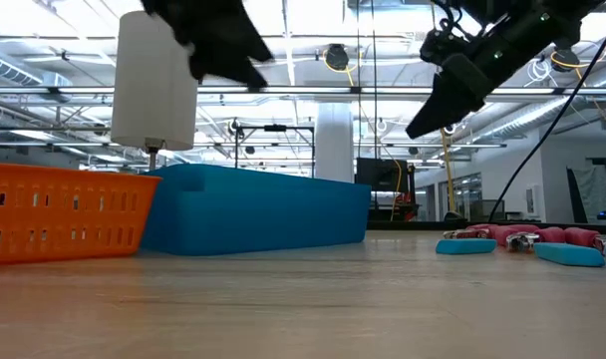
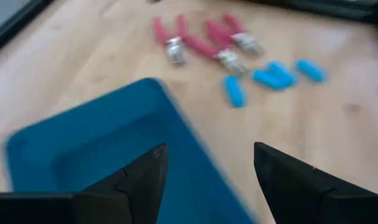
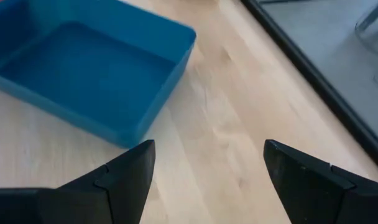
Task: Pick & Place School Supplies
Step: Put the blue eraser into the orange bin
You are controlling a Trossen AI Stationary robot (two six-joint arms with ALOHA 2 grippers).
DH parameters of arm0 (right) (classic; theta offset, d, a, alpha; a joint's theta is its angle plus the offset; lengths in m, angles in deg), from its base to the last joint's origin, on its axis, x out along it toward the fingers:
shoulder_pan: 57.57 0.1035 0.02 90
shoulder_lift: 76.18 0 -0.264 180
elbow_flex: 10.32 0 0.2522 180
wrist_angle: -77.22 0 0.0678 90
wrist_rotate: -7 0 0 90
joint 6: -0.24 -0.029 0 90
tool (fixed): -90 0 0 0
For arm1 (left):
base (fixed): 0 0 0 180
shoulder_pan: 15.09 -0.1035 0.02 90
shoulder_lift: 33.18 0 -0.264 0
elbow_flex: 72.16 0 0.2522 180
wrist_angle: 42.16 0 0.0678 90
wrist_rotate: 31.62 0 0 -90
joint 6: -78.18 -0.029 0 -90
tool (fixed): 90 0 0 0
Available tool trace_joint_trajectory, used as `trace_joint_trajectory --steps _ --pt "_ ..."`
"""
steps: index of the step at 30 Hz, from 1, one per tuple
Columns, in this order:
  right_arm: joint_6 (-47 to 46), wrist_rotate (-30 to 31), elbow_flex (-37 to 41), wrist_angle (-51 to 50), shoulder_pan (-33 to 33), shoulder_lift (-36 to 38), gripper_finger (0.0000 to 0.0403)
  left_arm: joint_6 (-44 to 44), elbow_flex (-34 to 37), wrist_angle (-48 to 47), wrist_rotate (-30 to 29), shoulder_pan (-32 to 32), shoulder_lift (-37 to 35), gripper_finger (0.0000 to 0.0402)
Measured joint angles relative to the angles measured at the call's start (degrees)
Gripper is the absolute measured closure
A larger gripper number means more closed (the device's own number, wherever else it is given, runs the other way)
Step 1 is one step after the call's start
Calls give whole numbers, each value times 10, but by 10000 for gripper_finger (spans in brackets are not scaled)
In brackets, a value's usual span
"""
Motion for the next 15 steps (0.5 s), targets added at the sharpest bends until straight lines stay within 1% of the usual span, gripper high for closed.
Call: trace_joint_trajectory --steps 2,6,7,9,11,15 --pt "-17 0 0 -23 0 0 112 -32 11 36 22 -38 17 158" --pt "-76 -4 0 -85 1 0 112 -71 59 184 108 -110 55 158" --pt "-93 -10 0 -103 4 0 112 -74 69 220 122 -127 67 158" --pt "-135 -15 0 -138 10 0 112 -76 83 270 133 -156 86 158" --pt "-190 -16 0 -168 14 0 112 -76 84 299 136 -179 102 158" --pt "-290 -15 0 -240 14 0 112 -95 84 354 139 -204 120 158"
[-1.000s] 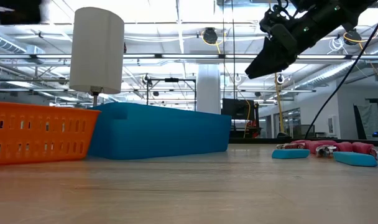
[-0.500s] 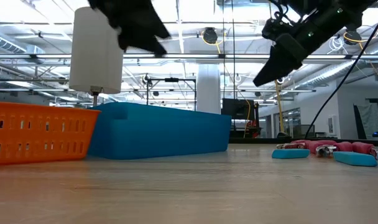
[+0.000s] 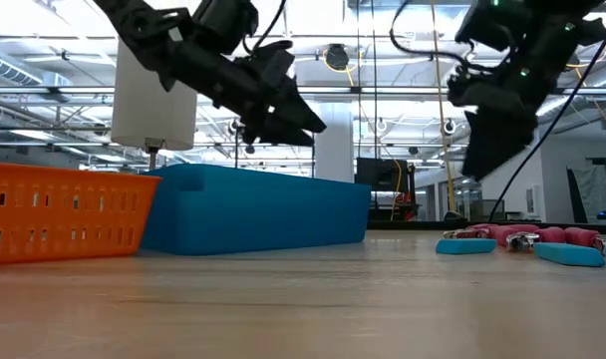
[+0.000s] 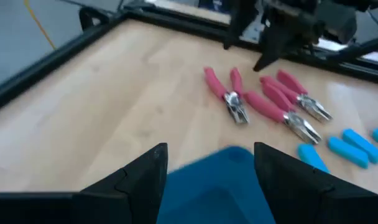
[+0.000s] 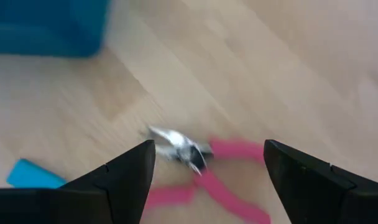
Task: Pick & Place School Supplies
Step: Put the blue eraser into the orange bin
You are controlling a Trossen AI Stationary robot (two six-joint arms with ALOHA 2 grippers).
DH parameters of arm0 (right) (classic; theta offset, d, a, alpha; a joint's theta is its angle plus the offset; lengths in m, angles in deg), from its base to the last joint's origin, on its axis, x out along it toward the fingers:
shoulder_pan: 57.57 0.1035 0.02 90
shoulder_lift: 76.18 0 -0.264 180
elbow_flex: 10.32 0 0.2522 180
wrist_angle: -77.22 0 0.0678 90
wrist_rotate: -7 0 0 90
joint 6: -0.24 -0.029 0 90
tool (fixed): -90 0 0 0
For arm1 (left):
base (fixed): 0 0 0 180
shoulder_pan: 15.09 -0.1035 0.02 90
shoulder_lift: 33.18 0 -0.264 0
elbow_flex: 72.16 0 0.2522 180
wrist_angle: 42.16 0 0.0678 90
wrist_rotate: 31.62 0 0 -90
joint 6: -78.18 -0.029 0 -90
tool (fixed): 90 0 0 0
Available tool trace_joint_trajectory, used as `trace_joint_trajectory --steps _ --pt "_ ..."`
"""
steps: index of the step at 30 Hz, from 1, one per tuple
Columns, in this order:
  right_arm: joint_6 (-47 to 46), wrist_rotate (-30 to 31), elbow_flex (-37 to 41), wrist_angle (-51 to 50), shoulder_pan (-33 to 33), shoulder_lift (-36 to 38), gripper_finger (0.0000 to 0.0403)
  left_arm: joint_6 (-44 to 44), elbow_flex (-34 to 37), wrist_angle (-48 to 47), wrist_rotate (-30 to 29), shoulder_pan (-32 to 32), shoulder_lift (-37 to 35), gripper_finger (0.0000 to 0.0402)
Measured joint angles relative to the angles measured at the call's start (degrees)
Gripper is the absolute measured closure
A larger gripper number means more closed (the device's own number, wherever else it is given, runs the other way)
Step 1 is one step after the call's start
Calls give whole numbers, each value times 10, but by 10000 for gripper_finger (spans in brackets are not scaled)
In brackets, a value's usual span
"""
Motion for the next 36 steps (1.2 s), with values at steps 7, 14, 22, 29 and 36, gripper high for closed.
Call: trace_joint_trajectory --steps 7,14,22,29,36 --pt "-59 -72 6 -76 12 0 112 -33 0 62 0 -8 7 158" --pt "-91 -152 47 24 68 0 112 -46 0 61 0 -7 7 158" --pt "-29 -151 86 237 146 0 112 -30 0 56 0 2 7 158" --pt "-28 -142 73 309 286 0 112 -29 0 50 0 6 7 158" --pt "-53 -54 41 302 425 -15 112 -29 0 24 0 6 7 158"
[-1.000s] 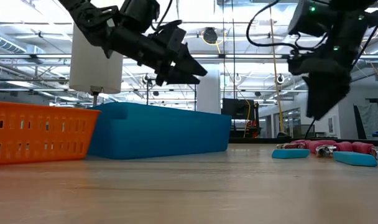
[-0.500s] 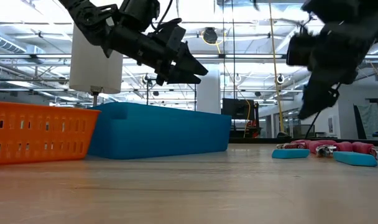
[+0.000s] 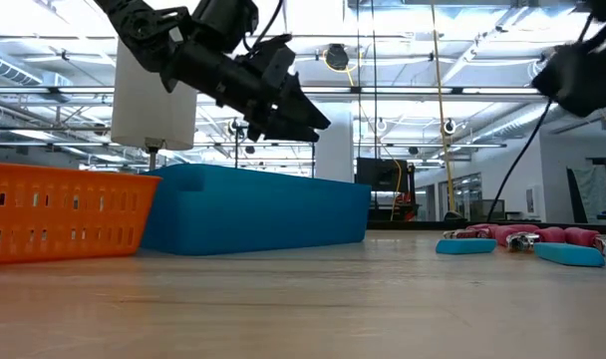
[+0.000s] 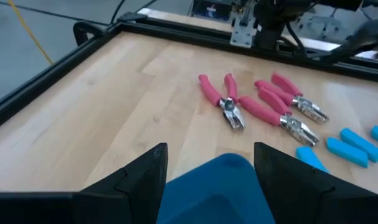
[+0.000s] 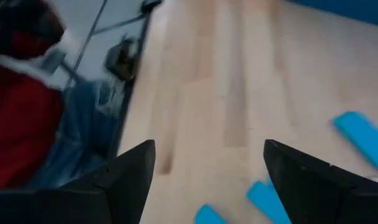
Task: Pick & Place School Supplies
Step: Put the blue eraser into the orange bin
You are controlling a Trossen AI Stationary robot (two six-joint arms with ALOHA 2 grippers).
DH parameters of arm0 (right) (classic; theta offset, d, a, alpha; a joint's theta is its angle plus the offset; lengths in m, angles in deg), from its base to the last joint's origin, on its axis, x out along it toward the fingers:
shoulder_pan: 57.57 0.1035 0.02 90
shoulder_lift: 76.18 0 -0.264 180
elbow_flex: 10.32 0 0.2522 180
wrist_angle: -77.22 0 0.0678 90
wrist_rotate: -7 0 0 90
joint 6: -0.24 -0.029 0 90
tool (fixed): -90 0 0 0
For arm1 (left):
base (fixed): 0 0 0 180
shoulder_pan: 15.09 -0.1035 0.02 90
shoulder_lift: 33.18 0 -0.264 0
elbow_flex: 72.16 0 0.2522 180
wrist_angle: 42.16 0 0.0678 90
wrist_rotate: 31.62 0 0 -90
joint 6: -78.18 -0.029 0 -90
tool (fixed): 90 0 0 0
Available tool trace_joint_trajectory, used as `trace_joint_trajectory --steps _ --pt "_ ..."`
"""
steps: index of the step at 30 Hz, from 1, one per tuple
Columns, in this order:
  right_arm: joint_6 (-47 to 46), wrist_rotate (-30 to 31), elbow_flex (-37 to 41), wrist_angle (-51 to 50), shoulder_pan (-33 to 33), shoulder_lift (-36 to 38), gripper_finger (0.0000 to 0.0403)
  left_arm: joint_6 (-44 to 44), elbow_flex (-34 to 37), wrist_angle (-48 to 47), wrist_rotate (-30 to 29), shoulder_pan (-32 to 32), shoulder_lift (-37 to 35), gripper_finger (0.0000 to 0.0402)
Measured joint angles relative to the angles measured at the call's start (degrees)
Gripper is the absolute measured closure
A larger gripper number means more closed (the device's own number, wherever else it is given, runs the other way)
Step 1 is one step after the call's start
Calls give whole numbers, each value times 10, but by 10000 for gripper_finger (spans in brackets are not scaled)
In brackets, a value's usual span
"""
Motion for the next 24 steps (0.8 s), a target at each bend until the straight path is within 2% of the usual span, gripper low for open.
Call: trace_joint_trajectory --steps 4,7,11,14,19,24 --pt "41 0 -23 -3 43 -45 112 0 0 3 0 0 0 158" --pt "77 -4 -43 -44 61 -84 112 10 0 6 0 0 0 158" --pt "87 -12 -48 -114 65 -136 112 49 0 6 0 3 0 158" --pt "87 -42 -48 -144 64 -174 112 63 0 6 0 3 0 158" --pt "126 -51 -48 -133 64 -221 113 79 0 5 0 3 0 158" --pt "153 -45 -49 -132 64 -234 113 79 0 3 0 3 0 158"
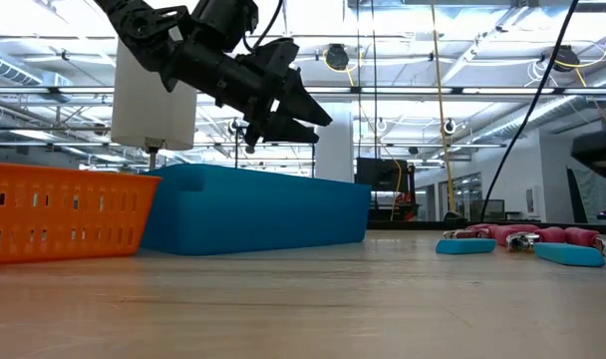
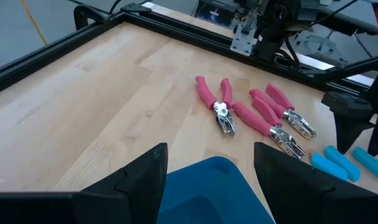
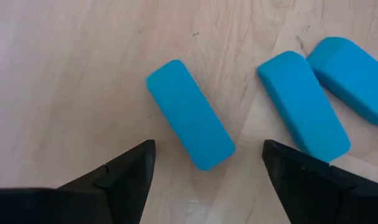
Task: Pick & Place School Supplies
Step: Put the blue eraser into the orange bin
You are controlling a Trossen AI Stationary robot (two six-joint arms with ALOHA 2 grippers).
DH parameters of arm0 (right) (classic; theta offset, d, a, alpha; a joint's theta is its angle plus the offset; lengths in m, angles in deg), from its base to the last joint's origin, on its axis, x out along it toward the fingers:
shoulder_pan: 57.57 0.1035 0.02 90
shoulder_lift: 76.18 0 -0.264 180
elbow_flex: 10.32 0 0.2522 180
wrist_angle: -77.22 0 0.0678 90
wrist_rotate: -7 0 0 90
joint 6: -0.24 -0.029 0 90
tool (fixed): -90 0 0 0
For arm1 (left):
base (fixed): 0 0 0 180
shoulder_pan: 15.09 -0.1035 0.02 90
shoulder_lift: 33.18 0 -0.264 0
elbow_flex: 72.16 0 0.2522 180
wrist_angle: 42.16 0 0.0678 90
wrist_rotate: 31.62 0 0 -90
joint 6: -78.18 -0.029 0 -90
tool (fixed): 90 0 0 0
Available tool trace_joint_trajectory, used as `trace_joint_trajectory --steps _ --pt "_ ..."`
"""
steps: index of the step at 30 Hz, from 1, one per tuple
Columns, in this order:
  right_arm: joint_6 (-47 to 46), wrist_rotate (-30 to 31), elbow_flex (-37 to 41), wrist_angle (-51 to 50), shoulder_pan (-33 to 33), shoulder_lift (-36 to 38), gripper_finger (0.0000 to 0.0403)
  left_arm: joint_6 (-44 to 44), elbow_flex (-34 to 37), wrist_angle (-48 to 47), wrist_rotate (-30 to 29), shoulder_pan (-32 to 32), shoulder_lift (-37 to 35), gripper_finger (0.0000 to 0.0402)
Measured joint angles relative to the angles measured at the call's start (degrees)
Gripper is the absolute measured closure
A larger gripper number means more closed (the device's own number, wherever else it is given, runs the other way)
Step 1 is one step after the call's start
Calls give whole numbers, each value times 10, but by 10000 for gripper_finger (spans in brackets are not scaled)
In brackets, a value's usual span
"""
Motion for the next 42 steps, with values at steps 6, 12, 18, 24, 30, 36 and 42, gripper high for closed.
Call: trace_joint_trajectory --steps 6,12,18,24,30,36,42 --pt "12 8 0 1 0 0 141 -2 0 -1 0 3 0 158" --pt "22 9 0 9 0 -1 196 0 0 -1 0 3 0 158" --pt "39 10 1 22 0 -2 246 0 0 0 0 3 0 158" --pt "42 13 2 38 -2 -2 287 1 0 0 1 3 0 158" --pt "41 28 2 37 -2 0 319 16 0 0 5 4 0 158" --pt "37 31 2 37 -13 26 320 30 0 0 5 4 0 158" --pt "78 83 2 36 -25 83 319 65 0 0 6 4 0 158"
